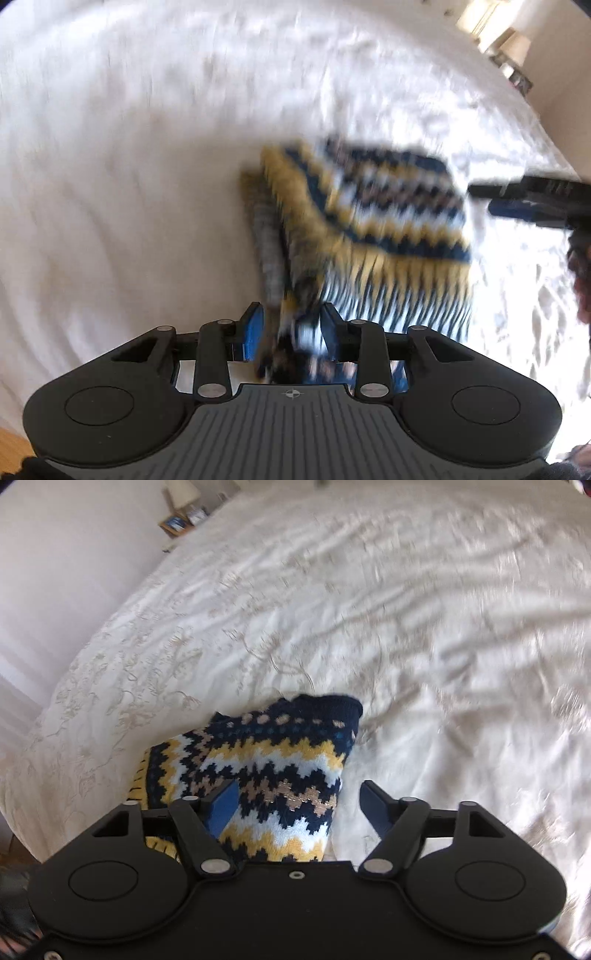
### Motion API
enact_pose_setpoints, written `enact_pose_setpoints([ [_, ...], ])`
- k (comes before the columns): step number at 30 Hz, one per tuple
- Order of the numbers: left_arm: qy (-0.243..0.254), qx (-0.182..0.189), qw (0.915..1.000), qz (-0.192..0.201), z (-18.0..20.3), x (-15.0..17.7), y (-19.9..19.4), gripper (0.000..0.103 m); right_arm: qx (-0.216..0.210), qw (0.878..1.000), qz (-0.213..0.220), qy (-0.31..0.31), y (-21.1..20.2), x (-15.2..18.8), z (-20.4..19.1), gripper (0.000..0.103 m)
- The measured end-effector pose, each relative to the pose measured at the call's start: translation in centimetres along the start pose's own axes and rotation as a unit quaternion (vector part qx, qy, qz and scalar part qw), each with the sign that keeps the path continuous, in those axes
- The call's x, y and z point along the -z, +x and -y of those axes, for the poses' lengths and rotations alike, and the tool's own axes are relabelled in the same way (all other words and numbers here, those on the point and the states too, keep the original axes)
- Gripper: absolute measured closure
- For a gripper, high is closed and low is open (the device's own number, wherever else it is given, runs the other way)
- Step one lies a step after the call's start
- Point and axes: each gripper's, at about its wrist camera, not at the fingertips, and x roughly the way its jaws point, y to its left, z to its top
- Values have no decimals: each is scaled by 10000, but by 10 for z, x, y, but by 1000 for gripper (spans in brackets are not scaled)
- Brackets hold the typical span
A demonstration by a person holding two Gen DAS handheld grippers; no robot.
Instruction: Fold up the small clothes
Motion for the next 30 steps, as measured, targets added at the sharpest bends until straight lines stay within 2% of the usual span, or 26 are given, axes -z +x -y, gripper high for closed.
enact_pose_setpoints([
  [2, 214, -151, 9988, 419, 14, -14, -22, 70, -10, 10000, 72, -44, -6, 1, -4, 49],
  [4, 398, -10, 9966, 724, 27, -28, -31, 69, 55, 9998, 192, -92, -7, -2, -7, 57],
  [6, 652, 182, 9946, 789, 43, -41, -28, 69, 180, 9994, 240, -159, -6, -4, -8, 63],
  [7, 767, 213, 9938, 776, 51, -48, -19, 69, 231, 9993, 250, -181, -4, -5, -9, 65],
  [9, 887, 225, 9938, 631, 57, -58, 2, 69, 271, 9992, 239, -178, 0, -8, -10, 77],
  [11, 886, 249, 9952, 332, 55, -63, 26, 69, 233, 9994, 203, -183, 4, -9, -13, 78],
  [14, 909, 159, 9956, -132, 41, -53, 56, 70, 179, 9994, -63, -302, 21, -8, -19, 84],
  [15, 924, 108, 9951, -341, 35, -48, 67, 69, 246, 9990, -222, -310, 31, -7, -19, 84],
  [18, 936, 204, 9946, -403, 21, -38, 78, 68, 494, 9967, -617, -185, 61, -5, -12, 87],
  [22, 845, 276, 9948, -500, 18, -42, 77, 68, 704, 9947, -744, -113, 84, -9, -10, 88],
  [25, 749, 263, 9951, -592, 19, -46, 78, 68, 828, 9941, -700, -96, 81, -16, -14, 87],
  [27, 709, 250, 9952, -631, 19, -47, 76, 68, 916, 9945, -502, -59, 67, -18, -19, 73],
  [30, 697, 240, 9951, -666, 18, -47, 75, 68, 1074, 9940, -178, -75, 44, -15, -30, 69],
])
